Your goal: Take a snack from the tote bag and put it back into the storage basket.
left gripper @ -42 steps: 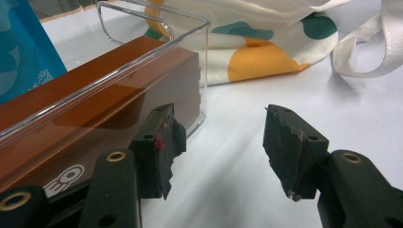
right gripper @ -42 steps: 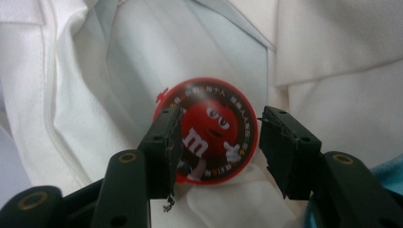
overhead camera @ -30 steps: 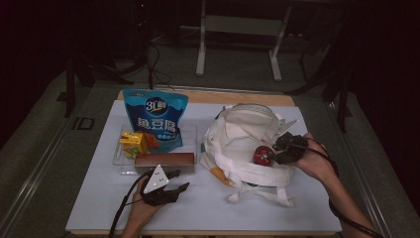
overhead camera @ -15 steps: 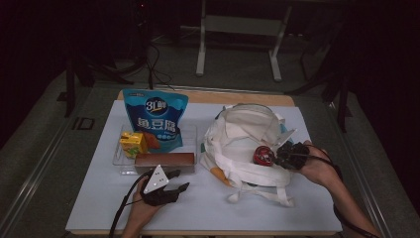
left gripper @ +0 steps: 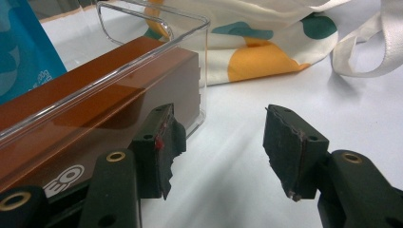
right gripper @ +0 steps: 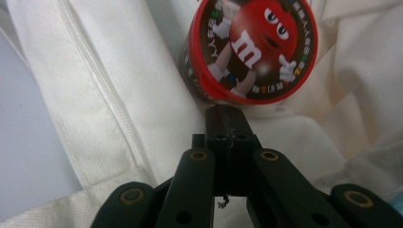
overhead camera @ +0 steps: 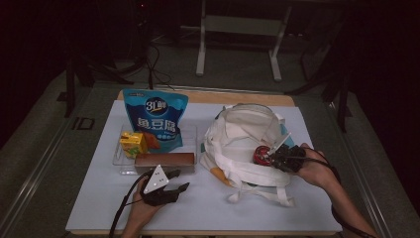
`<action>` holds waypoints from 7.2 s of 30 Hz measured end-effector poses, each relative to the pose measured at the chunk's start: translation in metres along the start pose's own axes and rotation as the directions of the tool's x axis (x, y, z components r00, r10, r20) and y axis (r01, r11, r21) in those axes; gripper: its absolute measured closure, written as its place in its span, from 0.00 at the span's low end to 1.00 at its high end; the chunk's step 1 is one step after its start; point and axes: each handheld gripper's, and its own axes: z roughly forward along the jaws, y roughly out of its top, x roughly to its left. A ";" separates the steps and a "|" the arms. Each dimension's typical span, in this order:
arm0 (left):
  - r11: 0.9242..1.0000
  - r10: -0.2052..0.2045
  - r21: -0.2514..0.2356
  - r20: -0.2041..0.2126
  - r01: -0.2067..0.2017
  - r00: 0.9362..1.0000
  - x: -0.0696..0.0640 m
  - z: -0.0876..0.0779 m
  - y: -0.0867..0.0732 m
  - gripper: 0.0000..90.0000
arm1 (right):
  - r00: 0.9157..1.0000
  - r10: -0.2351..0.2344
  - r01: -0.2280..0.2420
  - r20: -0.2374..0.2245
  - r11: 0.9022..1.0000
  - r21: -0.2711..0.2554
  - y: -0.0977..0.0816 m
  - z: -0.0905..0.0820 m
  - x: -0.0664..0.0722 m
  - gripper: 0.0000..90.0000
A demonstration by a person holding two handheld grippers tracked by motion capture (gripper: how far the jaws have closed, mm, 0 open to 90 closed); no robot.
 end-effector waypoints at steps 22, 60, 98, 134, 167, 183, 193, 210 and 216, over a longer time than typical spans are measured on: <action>1.000 0.000 0.000 0.001 0.000 1.000 0.000 0.000 0.000 0.50 | 0.999 -0.041 0.039 -0.033 0.997 -0.060 0.034 0.006 0.011 1.00; 1.000 0.005 0.003 0.003 -0.005 1.000 0.000 0.000 0.000 0.50 | 0.998 -0.049 0.050 -0.025 0.998 0.040 0.063 0.018 -0.016 0.25; 1.000 0.010 0.006 0.006 -0.010 1.000 0.000 0.000 0.000 0.50 | 0.993 -0.045 0.054 -0.106 0.995 0.086 0.079 0.038 -0.031 0.25; 1.000 0.009 0.006 0.007 -0.009 1.000 0.000 0.000 0.000 0.50 | 0.991 -0.087 0.088 -0.098 0.996 0.009 0.084 0.002 -0.037 0.26; 1.000 0.012 0.007 0.007 -0.012 1.000 0.000 0.000 0.000 0.50 | 0.982 -0.175 0.170 -0.076 0.983 -0.068 0.102 -0.032 -0.025 0.26; 1.000 0.012 0.007 0.008 -0.012 1.000 0.000 0.000 0.000 0.50 | 0.969 -0.230 0.224 -0.086 0.972 -0.079 0.113 -0.041 -0.016 0.26; 1.000 0.010 0.006 0.008 -0.010 1.000 0.000 0.000 0.000 0.50 | 0.965 -0.249 0.243 -0.084 0.967 -0.078 0.120 -0.045 -0.011 0.26; 1.000 0.011 0.007 0.008 -0.011 1.000 0.000 0.000 0.000 0.50 | 0.952 -0.295 0.287 -0.082 0.953 -0.093 0.137 -0.057 -0.003 0.26; 1.000 0.012 0.006 0.008 -0.012 1.000 -0.001 0.000 0.000 0.50 | 0.948 -0.308 0.299 -0.083 0.949 -0.104 0.142 -0.060 0.000 0.26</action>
